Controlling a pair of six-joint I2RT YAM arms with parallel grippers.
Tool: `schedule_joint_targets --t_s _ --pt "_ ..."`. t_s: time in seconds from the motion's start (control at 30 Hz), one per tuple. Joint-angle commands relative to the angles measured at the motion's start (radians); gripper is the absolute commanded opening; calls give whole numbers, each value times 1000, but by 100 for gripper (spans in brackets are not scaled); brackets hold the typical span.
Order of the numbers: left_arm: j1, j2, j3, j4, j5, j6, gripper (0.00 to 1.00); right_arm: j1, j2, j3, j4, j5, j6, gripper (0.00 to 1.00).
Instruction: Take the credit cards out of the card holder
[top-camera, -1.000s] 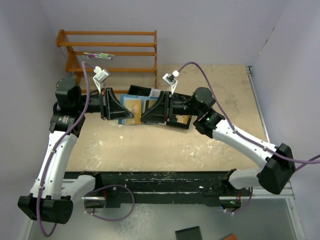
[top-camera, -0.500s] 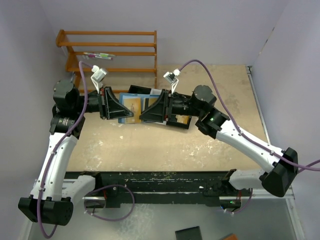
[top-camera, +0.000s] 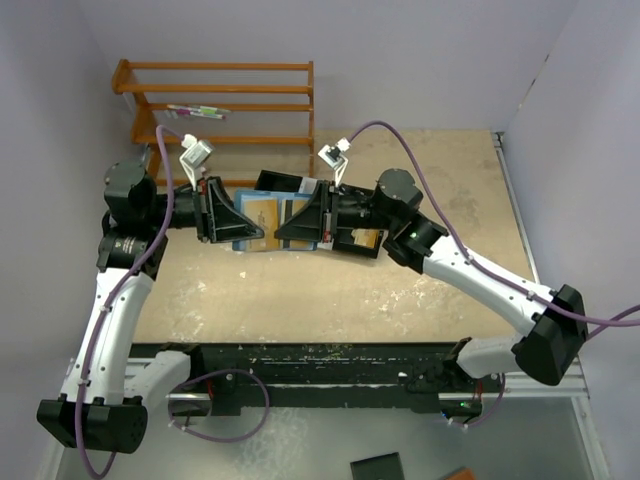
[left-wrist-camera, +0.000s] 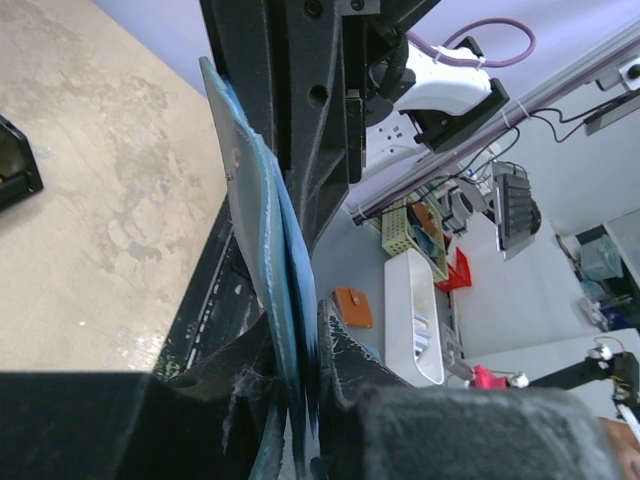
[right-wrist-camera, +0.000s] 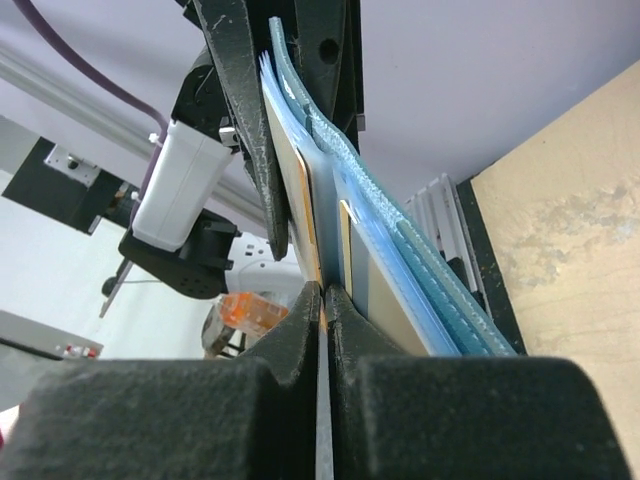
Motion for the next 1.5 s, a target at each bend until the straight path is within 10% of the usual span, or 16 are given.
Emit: schedule_joint_targets --t_s 0.0,0.43,1.07,1.23,1.47 --pt "-36 -8 23 -39 64 48 22 29 -18 -13 159 39 49 0" --pt "-36 -11 33 -5 90 9 27 0 -79 -92 170 32 63 0" --pt "-36 -18 41 -5 84 -1 9 -28 -150 -184 142 42 42 0" --pt "-36 -15 40 -4 74 1 2 -25 -96 -165 268 18 108 24" --pt "-36 -20 39 -24 74 19 1 -25 -55 -105 319 14 140 27"
